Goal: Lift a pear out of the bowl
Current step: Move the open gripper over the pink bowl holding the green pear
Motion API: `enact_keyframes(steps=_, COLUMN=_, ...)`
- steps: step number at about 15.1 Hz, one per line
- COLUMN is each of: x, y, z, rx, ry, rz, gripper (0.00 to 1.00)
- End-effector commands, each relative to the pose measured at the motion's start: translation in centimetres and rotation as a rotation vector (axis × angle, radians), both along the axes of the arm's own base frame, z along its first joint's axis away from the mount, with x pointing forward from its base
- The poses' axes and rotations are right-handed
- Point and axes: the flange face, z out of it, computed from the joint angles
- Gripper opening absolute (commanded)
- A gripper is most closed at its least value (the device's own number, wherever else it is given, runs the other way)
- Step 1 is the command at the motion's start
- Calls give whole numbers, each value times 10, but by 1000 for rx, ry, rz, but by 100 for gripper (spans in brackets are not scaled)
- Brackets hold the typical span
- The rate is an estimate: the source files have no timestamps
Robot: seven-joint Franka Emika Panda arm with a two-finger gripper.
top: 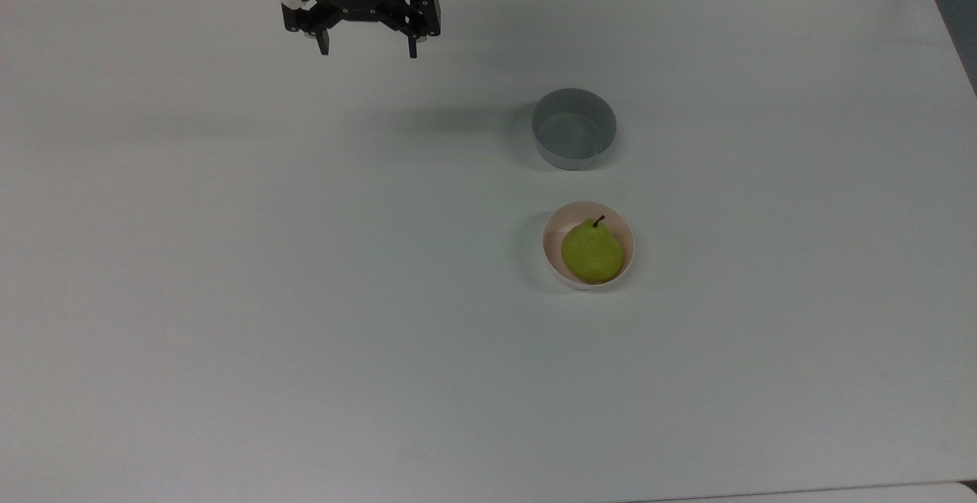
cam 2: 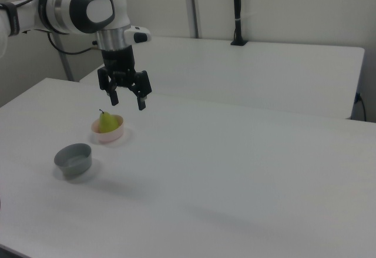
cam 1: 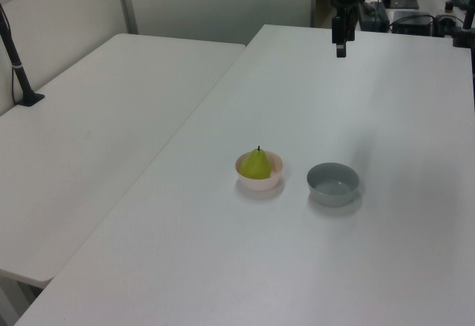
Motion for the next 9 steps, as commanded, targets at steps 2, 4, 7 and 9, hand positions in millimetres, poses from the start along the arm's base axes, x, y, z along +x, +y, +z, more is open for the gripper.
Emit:
enact_keyframes(steps=2, x=4, y=27, z=17, rx=4, ry=-41, rz=54, gripper=100)
enact_keyframes(steps=4, x=9, y=57, z=14, rx=16, ry=-38, rz=95, gripper=100)
enact_keyframes(steps=7, x=21, y=104, z=9, rx=48, ry=-50, rz=89, gripper=100)
enact_keyframes(steps=9, x=35, y=137, z=4, rx=59, ry=-96, rz=78, gripper=100)
